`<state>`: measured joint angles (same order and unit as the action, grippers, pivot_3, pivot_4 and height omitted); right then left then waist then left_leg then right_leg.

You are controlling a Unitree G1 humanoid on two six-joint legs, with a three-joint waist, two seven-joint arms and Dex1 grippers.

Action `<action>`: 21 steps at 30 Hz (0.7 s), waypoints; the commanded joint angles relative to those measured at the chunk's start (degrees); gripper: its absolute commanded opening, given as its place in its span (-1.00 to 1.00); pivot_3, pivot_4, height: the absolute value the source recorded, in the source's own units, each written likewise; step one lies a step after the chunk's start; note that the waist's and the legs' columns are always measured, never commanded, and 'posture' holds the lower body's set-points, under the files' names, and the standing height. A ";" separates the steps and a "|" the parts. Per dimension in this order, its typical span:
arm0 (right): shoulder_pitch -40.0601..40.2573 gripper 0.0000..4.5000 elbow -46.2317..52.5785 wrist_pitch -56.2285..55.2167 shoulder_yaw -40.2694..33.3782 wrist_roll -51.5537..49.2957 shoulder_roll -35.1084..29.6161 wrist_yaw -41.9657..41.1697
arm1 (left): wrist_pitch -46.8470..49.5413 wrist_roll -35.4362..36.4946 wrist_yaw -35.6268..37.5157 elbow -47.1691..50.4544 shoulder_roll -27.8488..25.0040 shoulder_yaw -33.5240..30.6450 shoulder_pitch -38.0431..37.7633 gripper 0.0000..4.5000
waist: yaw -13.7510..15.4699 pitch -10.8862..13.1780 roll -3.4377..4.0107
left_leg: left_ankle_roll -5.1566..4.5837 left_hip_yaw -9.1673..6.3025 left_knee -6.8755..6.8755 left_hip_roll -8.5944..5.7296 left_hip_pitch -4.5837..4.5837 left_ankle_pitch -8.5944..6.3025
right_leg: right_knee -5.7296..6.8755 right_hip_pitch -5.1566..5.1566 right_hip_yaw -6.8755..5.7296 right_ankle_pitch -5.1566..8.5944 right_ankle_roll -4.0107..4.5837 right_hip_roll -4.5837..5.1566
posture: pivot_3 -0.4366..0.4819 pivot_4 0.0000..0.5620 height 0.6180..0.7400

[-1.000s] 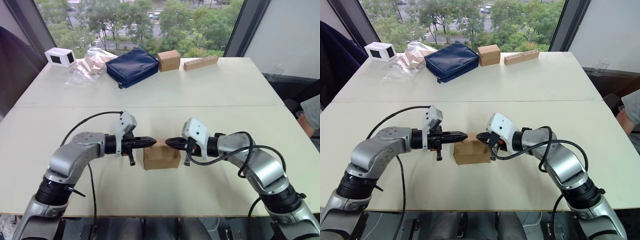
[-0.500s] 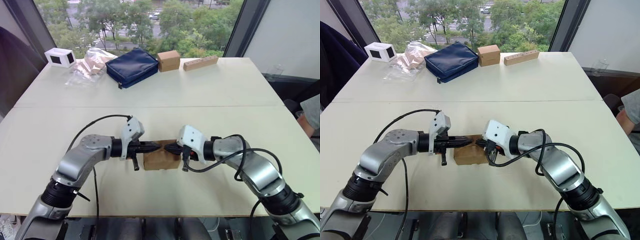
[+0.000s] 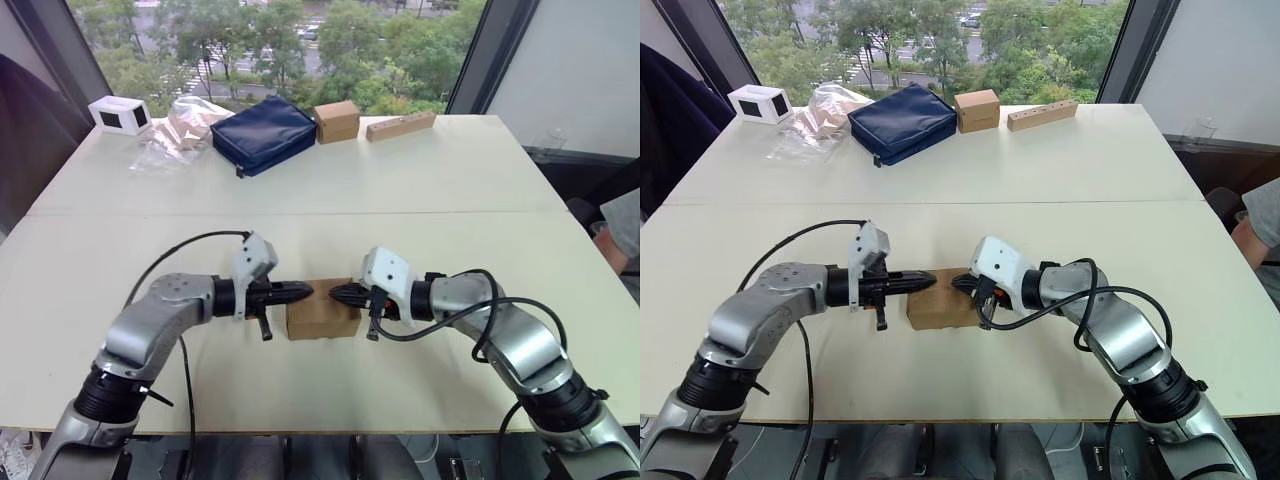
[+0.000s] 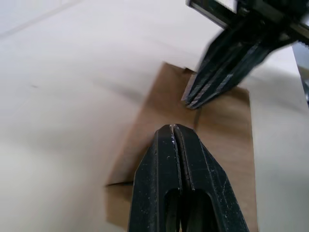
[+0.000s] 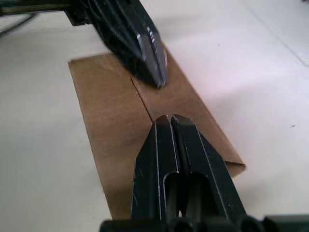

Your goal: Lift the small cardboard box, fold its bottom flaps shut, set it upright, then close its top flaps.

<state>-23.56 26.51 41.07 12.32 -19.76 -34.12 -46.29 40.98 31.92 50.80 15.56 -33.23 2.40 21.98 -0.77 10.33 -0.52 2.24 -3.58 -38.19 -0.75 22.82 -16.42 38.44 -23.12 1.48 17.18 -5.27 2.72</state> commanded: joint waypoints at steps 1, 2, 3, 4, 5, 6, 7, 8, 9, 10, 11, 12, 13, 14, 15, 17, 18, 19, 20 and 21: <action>0.48 -1.00 3.05 2.31 -8.60 -7.83 0.33 -0.71 | 2.40 5.63 -3.07 3.62 -0.65 -8.90 -0.19 -0.99 | 0.01 0.00 0.00 | 0.00 0.00 0.00 0.00 0.00 0.00 | -0.01 0.00 0.00 0.00 0.00 0.02 | -0.05 -0.47 1.00; 1.09 -1.00 3.97 3.35 -10.27 -9.74 0.03 -0.78 | 3.12 5.99 -3.49 4.05 -1.51 -10.01 -0.66 -0.99 | 0.02 0.00 0.00 | 0.00 0.00 0.00 0.00 0.00 0.00 | -0.01 0.00 0.00 0.00 0.00 0.02 | -0.05 -0.47 1.00; 2.07 -1.00 5.15 4.61 -12.25 -11.84 -0.38 -0.77 | 3.15 5.63 -3.80 4.52 -2.64 -10.92 -1.56 -0.99 | 0.03 0.00 0.00 | 0.00 -0.01 0.01 0.01 -0.01 0.00 | -0.01 0.00 0.00 0.00 0.00 0.03 | -0.05 -0.47 1.00; 2.77 -1.00 5.99 5.47 -13.53 -13.26 -0.73 -0.73 | 3.13 5.31 -4.03 4.94 -3.35 -11.42 -2.22 -0.99 | 0.00 0.00 0.00 | 0.00 0.00 0.01 0.01 -0.02 0.00 | -0.01 0.02 0.00 0.00 0.00 0.03 | -0.05 -0.47 1.00; 3.47 -1.00 6.80 6.37 -14.64 -14.61 -1.16 -0.59 | 2.03 3.92 -4.91 5.34 -3.95 -11.49 -2.99 -0.99 | -0.01 0.00 0.00 | 0.00 0.00 0.05 0.02 -0.02 -0.01 | -0.04 0.01 0.01 0.00 0.00 0.03 | -0.05 -0.47 1.00; 4.47 -1.00 7.80 7.29 -15.86 -16.05 -1.82 -0.58 | 0.66 2.07 -6.33 5.64 -4.40 -11.57 -3.98 -0.99 | 0.03 0.00 0.00 | -0.01 0.00 0.06 0.02 -0.03 -0.01 | -0.04 0.02 0.02 0.00 0.00 0.04 | -0.05 -0.47 1.00; 5.10 -1.00 8.45 7.92 -16.62 -17.07 -2.31 -0.50 | -0.25 0.86 -7.36 5.82 -4.63 -11.59 -4.62 -0.99 | 0.04 0.00 0.01 | -0.01 0.00 0.06 0.02 -0.03 -0.01 | -0.07 0.02 0.01 0.00 0.00 0.03 | -0.05 -0.47 1.00; 6.18 -1.00 9.29 8.73 -17.84 -18.25 -2.96 -0.46 | -0.40 0.36 -7.24 6.34 -5.60 -11.64 -5.98 -0.99 | 0.05 0.00 0.01 | -0.01 0.01 0.06 0.02 -0.04 -0.01 | -0.07 0.03 0.01 0.00 0.00 0.04 | -0.05 -0.47 1.00; 7.96 -1.00 10.25 9.79 -19.69 -19.63 -3.90 -0.39 | -0.18 0.88 -5.71 7.51 -7.08 -12.46 -8.87 -0.99 | 0.06 0.00 0.01 | -0.01 0.01 0.06 0.02 -0.05 -0.01 | -0.07 0.05 0.01 0.00 0.00 0.03 | -0.05 -0.47 1.00; 10.17 -1.00 11.24 11.02 -21.65 -21.15 -5.17 -0.70 | 1.87 2.81 -3.84 8.34 -8.76 -13.75 -12.09 -0.99 | 0.01 0.00 0.01 | -0.01 0.01 0.06 0.02 -0.05 -0.01 | -0.08 0.05 0.01 0.00 0.00 0.03 | -0.05 -0.47 1.00; 12.67 -1.00 12.24 12.20 -23.47 -22.62 -6.71 -1.11 | 3.69 5.33 -2.08 9.37 -10.03 -15.42 -15.47 -0.99 | -0.08 0.00 0.01 | -0.03 0.02 0.12 0.02 -0.05 -0.03 | -0.13 0.06 0.03 0.00 0.00 0.04 | -0.05 -0.47 1.00; 14.30 -1.00 12.88 12.91 -24.59 -23.75 -7.81 -1.27 | 4.79 7.17 -1.13 10.00 -10.81 -16.55 -17.62 -0.99 | -0.08 0.00 0.01 | -0.08 0.06 0.16 0.04 -0.06 -0.05 | -0.19 0.06 0.08 0.00 0.00 0.04 | -0.05 -0.47 1.00; 15.80 -1.00 13.35 13.57 -25.44 -24.81 -8.85 -1.50 | 5.89 8.66 -0.56 10.78 -11.47 -17.45 -19.52 -0.99 | 0.00 0.00 0.01 | -0.08 0.07 0.17 0.05 -0.05 -0.05 | -0.21 0.05 0.08 0.00 0.00 0.05 | -0.05 -0.47 1.00; 16.68 -1.00 13.60 13.89 -25.92 -25.66 -9.57 -1.46 | 6.37 9.54 -0.35 11.35 -11.89 -17.97 -20.64 -0.99 | 0.05 0.00 0.01 | -0.08 0.07 0.17 0.06 -0.05 -0.05 | -0.22 0.05 0.08 0.00 0.01 0.05 | -0.05 -0.47 1.00; 18.25 -1.00 13.94 14.27 -26.48 -26.39 -10.48 -1.78 | 6.25 9.68 0.53 12.35 -12.77 -18.20 -22.87 -0.99 | 0.09 0.01 0.02 | -0.08 0.07 0.17 0.09 -0.07 -0.05 | -0.22 0.09 0.10 0.00 0.01 0.06 | -0.05 -0.47 1.00; 22.14 -1.00 14.76 15.03 -27.06 -27.26 -12.72 -2.98 | 3.72 7.32 1.93 14.53 -14.45 -18.16 -27.76 -0.99 | 0.15 0.01 0.02 | -0.08 0.06 0.17 0.12 -0.34 -0.05 | -0.27 0.40 0.07 0.00 0.03 0.05 | -0.05 -0.47 1.00; 24.26 -1.00 15.02 14.97 -26.99 -27.01 -14.08 -3.80 | 4.26 7.94 2.35 15.29 -15.11 -18.85 -29.35 -0.99 | 0.16 0.00 0.03 | -0.10 0.06 0.18 0.15 -0.49 -0.07 | -0.35 0.58 0.06 0.01 0.04 0.04 | -0.05 -0.47 1.00; 26.17 -1.00 15.08 14.99 -26.95 -26.95 -15.11 -4.39 | 4.91 8.68 2.99 15.62 -15.96 -19.51 -30.46 -0.99 | 0.21 0.00 0.03 | -0.12 0.06 0.21 0.15 -0.54 -0.10 | -0.41 0.64 0.06 0.02 0.05 0.05 | -0.05 -0.47 1.00; 27.95 -1.00 14.81 14.40 -26.98 -26.54 -15.49 -4.57 | 4.26 8.08 4.34 15.55 -17.34 -19.64 -31.97 -0.99 | 0.24 0.01 0.02 | -0.13 0.07 0.22 0.15 -0.53 -0.10 | -0.44 0.64 0.06 0.02 0.05 0.05 | -0.05 -0.47 1.00; 29.20 -1.00 14.33 13.97 -27.17 -26.33 -15.58 -4.55 | 3.46 7.38 5.61 15.58 -18.50 -19.60 -33.30 -0.99 | 0.21 0.00 0.00 | -0.13 0.06 0.21 0.15 -0.51 -0.10 | -0.44 0.63 0.06 0.02 0.05 0.05 | -0.05 -0.47 1.00</action>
<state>4.45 40.03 56.24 -13.47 -45.64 -49.09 -50.09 45.73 39.42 54.04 29.47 -49.76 -15.03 -10.06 -0.56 10.33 -0.53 2.11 -3.52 -37.98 -0.60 22.31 -16.52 38.00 -22.49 1.53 17.20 -5.21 2.76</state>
